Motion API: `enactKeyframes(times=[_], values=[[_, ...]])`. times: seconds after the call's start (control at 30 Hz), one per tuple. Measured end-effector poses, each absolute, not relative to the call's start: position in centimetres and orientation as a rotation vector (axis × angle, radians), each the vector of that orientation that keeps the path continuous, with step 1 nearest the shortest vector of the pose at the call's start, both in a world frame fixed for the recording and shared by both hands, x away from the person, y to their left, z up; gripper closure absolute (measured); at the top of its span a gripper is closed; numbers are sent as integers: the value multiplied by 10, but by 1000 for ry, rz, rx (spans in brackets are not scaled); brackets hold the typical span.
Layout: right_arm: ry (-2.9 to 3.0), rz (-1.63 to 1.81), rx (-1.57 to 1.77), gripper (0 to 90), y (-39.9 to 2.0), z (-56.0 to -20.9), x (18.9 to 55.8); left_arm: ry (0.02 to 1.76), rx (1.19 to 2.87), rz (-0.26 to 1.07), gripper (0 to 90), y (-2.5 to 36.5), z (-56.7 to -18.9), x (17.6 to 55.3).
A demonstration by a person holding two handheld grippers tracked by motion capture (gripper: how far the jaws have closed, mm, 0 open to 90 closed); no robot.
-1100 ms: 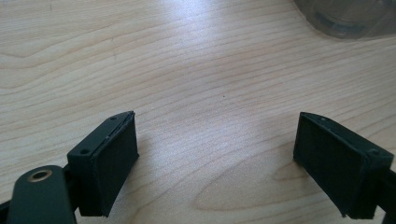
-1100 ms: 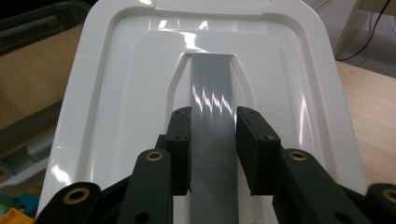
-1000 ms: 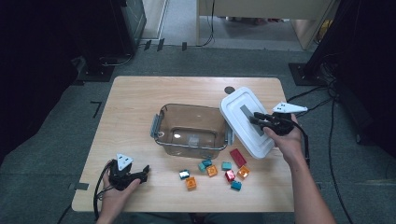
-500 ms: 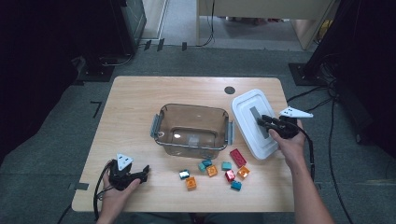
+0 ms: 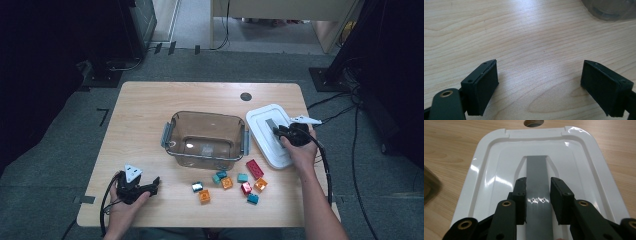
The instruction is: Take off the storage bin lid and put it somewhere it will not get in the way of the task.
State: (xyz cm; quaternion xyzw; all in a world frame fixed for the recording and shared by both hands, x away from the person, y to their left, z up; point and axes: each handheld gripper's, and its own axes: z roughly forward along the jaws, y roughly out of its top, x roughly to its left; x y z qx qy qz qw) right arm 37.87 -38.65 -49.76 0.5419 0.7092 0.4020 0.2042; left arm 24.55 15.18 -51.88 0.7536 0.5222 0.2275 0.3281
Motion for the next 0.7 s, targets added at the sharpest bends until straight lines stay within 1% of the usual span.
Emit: enactKeyframes(times=[0.07,0.1,0.17,0.2,0.3,0.5,0.63,0.7], values=[[1978,1076,1513,691,-383,-500,381,1367,1973,596,141,152,-519,245],[1965,1059,1515,831,-381,-501,381,1367,1973,595,141,152,-519,245],[1915,1077,1575,818,-382,-501,383,1367,1973,596,141,152,-519,245],[1902,1096,1592,801,-382,-501,384,1367,1973,595,141,152,-519,245],[1936,1069,1554,700,-378,-505,385,1366,1969,590,141,152,-519,245],[1953,1030,1514,599,-371,-505,379,1361,1974,592,141,152,-519,246],[1900,1056,1547,497,-372,-503,370,1359,1977,592,141,152,-519,246],[1895,1060,1549,460,-372,-504,363,1359,1978,592,140,152,-519,246]])
